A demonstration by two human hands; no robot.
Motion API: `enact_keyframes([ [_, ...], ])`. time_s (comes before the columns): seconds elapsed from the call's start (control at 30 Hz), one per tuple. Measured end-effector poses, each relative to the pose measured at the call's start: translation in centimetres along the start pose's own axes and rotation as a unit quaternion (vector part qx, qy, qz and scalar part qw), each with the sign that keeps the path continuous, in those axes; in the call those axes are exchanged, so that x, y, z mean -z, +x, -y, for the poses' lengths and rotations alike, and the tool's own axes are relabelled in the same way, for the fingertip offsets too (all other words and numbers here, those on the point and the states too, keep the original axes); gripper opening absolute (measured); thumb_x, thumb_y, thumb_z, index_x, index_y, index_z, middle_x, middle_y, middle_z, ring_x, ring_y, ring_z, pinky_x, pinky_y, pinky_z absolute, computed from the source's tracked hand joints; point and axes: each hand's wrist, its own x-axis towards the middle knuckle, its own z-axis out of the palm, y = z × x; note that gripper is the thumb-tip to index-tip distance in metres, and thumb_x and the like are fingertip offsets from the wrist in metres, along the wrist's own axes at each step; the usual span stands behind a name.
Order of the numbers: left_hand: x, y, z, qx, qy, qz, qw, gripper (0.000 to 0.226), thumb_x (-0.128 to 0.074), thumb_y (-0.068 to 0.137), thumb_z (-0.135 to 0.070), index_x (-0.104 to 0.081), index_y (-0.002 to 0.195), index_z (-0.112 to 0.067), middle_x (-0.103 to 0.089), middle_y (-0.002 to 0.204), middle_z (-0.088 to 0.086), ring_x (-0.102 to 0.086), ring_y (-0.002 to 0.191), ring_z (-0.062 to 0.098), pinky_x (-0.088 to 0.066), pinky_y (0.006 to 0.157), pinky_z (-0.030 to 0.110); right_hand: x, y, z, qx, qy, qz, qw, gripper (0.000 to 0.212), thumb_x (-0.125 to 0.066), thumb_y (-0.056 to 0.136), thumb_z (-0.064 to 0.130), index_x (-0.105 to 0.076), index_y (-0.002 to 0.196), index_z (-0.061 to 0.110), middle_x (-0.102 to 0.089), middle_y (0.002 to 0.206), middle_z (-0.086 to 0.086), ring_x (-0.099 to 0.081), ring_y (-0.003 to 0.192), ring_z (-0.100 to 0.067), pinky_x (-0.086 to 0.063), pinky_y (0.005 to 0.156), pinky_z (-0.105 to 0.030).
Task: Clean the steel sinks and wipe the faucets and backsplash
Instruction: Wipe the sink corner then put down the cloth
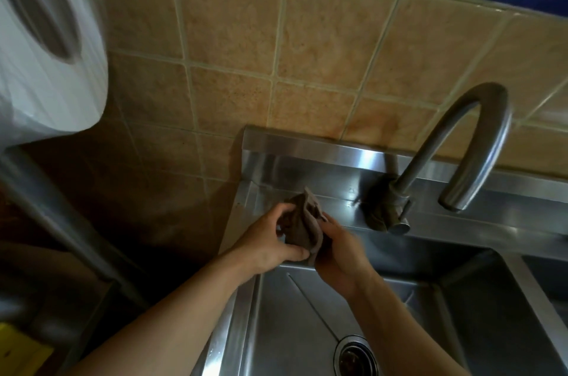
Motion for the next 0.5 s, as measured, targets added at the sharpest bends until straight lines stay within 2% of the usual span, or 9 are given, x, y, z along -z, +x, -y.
enact_keyframes([
  [0.07,-0.5,0.0,-0.5,0.013,0.002,-0.008,1.000,0.068,-0.080,0.072,-0.011,-0.046,0.126,-0.033,-0.055,0.119,-0.009,-0.051,0.113,0.013,-0.046,0.097,0.032,0.3,-0.9,0.3,-0.011,0.012,0.039,0.999,0.042,-0.037,0.090,0.010,-0.053,0.129,0.001,-0.062,0.121,-0.024,-0.058,0.111,-0.038,-0.047,0.095,-0.049],
  [0.13,-0.8,0.0,-0.8,0.014,0.000,-0.039,0.999,0.049,-0.075,0.076,-0.005,-0.053,0.112,-0.029,-0.062,0.114,-0.003,-0.057,0.104,0.014,-0.051,0.083,0.024,0.9,-1.8,0.9,-0.016,0.002,0.062,0.998,0.051,-0.037,0.080,0.005,-0.052,0.128,0.002,-0.063,0.118,-0.022,-0.058,0.107,-0.036,-0.046,0.094,-0.046],
  [0.2,-0.8,-0.1,-0.9,0.021,-0.023,-0.064,0.997,0.037,-0.069,0.080,0.002,-0.056,0.103,-0.024,-0.065,0.107,0.000,-0.060,0.091,0.012,-0.047,0.061,0.011,1.8,-2.4,1.4,-0.010,-0.076,0.032,0.997,0.055,-0.033,0.077,-0.008,-0.052,0.127,0.009,-0.062,0.119,-0.019,-0.058,0.107,-0.033,-0.045,0.095,-0.042],
  [0.23,-0.8,-0.2,-1.1,0.031,-0.042,-0.069,0.996,0.035,-0.066,0.082,0.004,-0.056,0.102,-0.023,-0.065,0.104,0.000,-0.058,0.086,0.009,-0.046,0.055,0.009,2.5,-2.6,1.6,0.001,-0.141,0.010,0.990,0.056,-0.033,0.079,-0.012,-0.053,0.125,0.015,-0.059,0.124,-0.018,-0.057,0.110,-0.032,-0.045,0.096,-0.040],
  [0.27,-0.9,-0.3,-1.2,0.042,-0.064,-0.069,0.995,0.035,-0.063,0.083,0.005,-0.057,0.104,-0.022,-0.064,0.104,0.000,-0.058,0.085,0.008,-0.048,0.057,0.010,3.1,-2.9,1.9,0.014,-0.192,-0.004,0.981,0.058,-0.035,0.082,-0.015,-0.052,0.124,0.021,-0.053,0.130,-0.017,-0.056,0.113,-0.029,-0.045,0.096,-0.039],
  [0.3,-0.9,-0.4,-1.3,0.052,-0.085,-0.063,0.993,0.036,-0.062,0.085,0.004,-0.057,0.107,-0.023,-0.065,0.106,0.000,-0.059,0.089,0.011,-0.052,0.065,0.016,3.6,-3.2,2.1,0.025,-0.223,0.005,0.974,0.062,-0.039,0.083,-0.016,-0.050,0.127,0.027,-0.046,0.136,-0.012,-0.054,0.114,-0.026,-0.045,0.097,-0.038],
  [0.37,-1.1,-0.8,-1.6,0.079,-0.132,-0.031,0.988,0.037,-0.058,0.088,0.000,-0.054,0.112,-0.027,-0.065,0.109,0.003,-0.061,0.097,0.019,-0.055,0.082,0.036,4.1,-3.5,2.3,0.024,-0.227,0.060,0.972,0.079,-0.048,0.082,-0.016,-0.038,0.139,0.037,-0.034,0.141,0.001,-0.052,0.112,-0.017,-0.046,0.095,-0.035],
  [0.43,-1.3,-1.2,-1.9,0.092,-0.180,0.010,0.979,0.032,-0.052,0.091,-0.001,-0.053,0.105,-0.029,-0.064,0.106,0.006,-0.062,0.099,0.023,-0.053,0.085,0.042,4.0,-3.4,2.4,0.021,-0.204,0.129,0.970,0.090,-0.056,0.077,-0.016,-0.030,0.143,0.039,-0.037,0.138,0.011,-0.055,0.112,-0.016,-0.050,0.093,-0.036],
  [0.5,-1.4,-1.4,-1.9,0.099,-0.203,0.045,0.973,0.031,-0.046,0.092,0.001,-0.052,0.101,-0.028,-0.064,0.105,0.009,-0.061,0.100,0.025,-0.051,0.088,0.045,4.0,-2.8,2.2,0.031,-0.192,0.175,0.965,0.088,-0.060,0.069,-0.011,-0.035,0.142,0.032,-0.050,0.132,0.007,-0.059,0.112,-0.018,-0.052,0.093,-0.037],
])
